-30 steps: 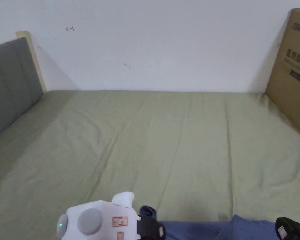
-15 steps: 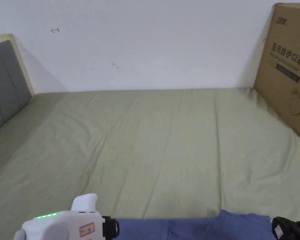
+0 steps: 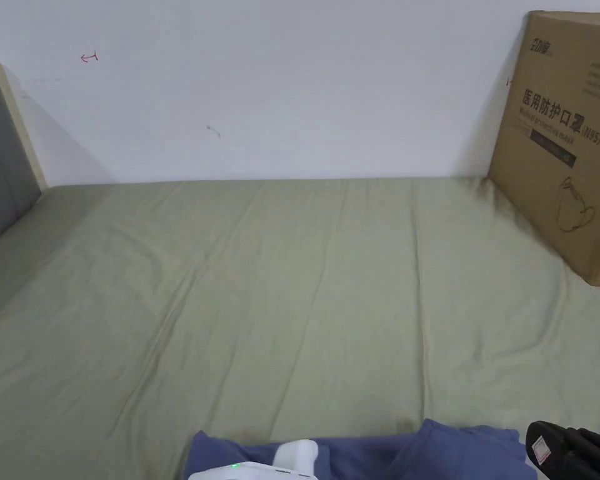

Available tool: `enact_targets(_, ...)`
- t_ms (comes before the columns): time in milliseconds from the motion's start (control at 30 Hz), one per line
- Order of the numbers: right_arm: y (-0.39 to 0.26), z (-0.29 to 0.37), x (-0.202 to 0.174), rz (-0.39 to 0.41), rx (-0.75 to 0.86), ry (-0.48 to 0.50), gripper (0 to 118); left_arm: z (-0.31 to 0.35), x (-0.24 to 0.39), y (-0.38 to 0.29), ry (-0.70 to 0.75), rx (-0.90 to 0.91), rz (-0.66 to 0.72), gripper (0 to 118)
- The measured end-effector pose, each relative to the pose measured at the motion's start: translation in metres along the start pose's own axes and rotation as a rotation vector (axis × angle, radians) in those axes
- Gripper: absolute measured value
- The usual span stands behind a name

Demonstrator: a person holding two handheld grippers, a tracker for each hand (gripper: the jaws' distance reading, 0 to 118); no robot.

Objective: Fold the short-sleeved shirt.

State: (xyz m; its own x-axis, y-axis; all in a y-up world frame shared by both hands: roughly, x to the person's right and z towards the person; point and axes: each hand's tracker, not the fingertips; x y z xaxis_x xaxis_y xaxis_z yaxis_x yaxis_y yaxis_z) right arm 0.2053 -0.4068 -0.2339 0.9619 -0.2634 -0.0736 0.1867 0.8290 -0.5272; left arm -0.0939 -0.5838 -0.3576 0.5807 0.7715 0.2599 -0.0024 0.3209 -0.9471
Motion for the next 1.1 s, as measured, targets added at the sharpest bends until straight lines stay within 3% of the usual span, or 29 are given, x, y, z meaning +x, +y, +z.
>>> enact_targets(67,0.000,-0.003,0.000,-0.001,-0.009,0.005,0,0.005,0.011,-0.008,-0.155,-0.049,-0.010,1)
enact_targets(167,0.000,-0.008,0.000,-0.011,-0.020,0.011,0,0.041,0.022,-0.005,-0.019,0.038,-0.197,1)
enact_targets(233,-0.001,-0.009,-0.001,-0.011,-0.022,0.012,0,0.077,0.007,0.001,0.031,0.109,-0.195,1)
enact_targets(333,-0.002,-0.011,-0.004,0.000,-0.030,0.012,0,0.134,-0.033,0.012,0.010,0.194,-0.069,1)
enact_targets(367,-0.002,-0.012,-0.005,0.005,-0.038,0.011,0,0.151,-0.050,0.015,0.003,0.204,-0.021,13)
enact_targets(400,-0.003,-0.012,-0.006,0.010,-0.044,0.010,0,0.165,-0.065,0.017,0.002,0.217,0.019,36)
enact_targets(467,-0.003,-0.014,-0.010,0.019,-0.054,0.011,0,0.188,-0.097,0.015,-0.024,0.217,0.102,112)
enact_targets(500,-0.003,-0.015,-0.012,0.023,-0.060,0.008,0,0.195,-0.111,0.013,-0.041,0.209,0.134,118)
enact_targets(667,-0.004,-0.019,-0.021,0.021,-0.079,0.017,0,0.197,-0.165,0.001,-0.139,0.300,0.341,118)
enact_targets(767,-0.005,-0.023,-0.027,0.034,-0.101,0.016,0,0.168,-0.191,-0.005,-0.345,0.274,0.516,118)
enact_targets(833,-0.006,-0.026,-0.028,0.035,-0.121,0.024,0,0.144,-0.194,-0.012,-0.385,0.263,0.574,118)
enact_targets(900,-0.007,-0.028,-0.031,0.043,-0.135,0.021,0,0.124,-0.185,-0.001,-0.544,0.309,0.520,118)
enact_targets(967,-0.008,-0.032,-0.032,0.053,-0.142,0.012,0,0.102,-0.183,0.007,-0.564,0.255,0.524,118)
enact_targets(1100,-0.010,-0.040,-0.032,0.033,-0.162,0.012,0,0.082,-0.164,0.023,-0.373,0.140,0.275,118)
